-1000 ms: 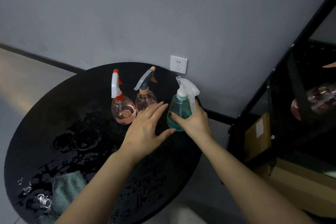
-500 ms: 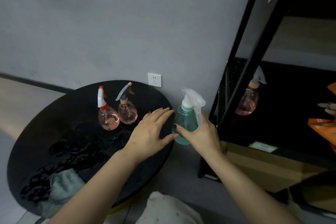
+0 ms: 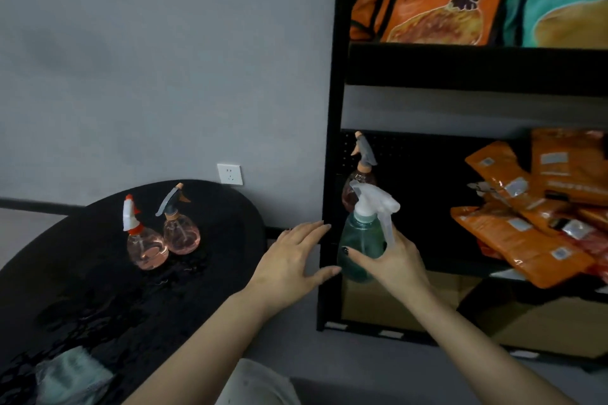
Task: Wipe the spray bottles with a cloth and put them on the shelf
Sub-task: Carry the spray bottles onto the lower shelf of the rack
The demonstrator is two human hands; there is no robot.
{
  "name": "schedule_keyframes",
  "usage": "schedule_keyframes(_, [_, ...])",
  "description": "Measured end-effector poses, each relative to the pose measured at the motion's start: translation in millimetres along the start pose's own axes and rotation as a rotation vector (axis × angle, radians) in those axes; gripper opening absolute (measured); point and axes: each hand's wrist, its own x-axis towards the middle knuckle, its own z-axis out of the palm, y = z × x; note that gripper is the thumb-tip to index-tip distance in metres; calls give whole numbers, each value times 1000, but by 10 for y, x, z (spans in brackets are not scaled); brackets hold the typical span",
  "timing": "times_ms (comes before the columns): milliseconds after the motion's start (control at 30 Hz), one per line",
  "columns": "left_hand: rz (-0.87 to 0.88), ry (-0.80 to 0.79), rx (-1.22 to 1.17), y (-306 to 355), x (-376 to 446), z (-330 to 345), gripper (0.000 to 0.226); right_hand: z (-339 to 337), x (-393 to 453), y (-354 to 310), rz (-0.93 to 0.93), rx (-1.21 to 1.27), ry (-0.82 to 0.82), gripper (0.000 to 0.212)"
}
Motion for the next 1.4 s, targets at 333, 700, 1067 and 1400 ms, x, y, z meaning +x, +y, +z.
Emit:
schedule_keyframes(333, [40, -58, -39, 380, 566, 216, 72, -389, 421, 613, 84, -58, 24, 79])
schedule_keyframes(700, [52, -80, -61, 361, 1146, 530, 72, -350, 1141, 1133, 166, -21, 80, 69])
schedule_keyframes(1067, [55, -118, -56, 166, 1391, 702, 73, -28, 1604, 1289, 320, -63, 89, 64])
schedule_keyframes(1400, [51, -112, -77, 151, 1465, 712, 71, 56, 1630, 1327, 391, 26, 106, 68])
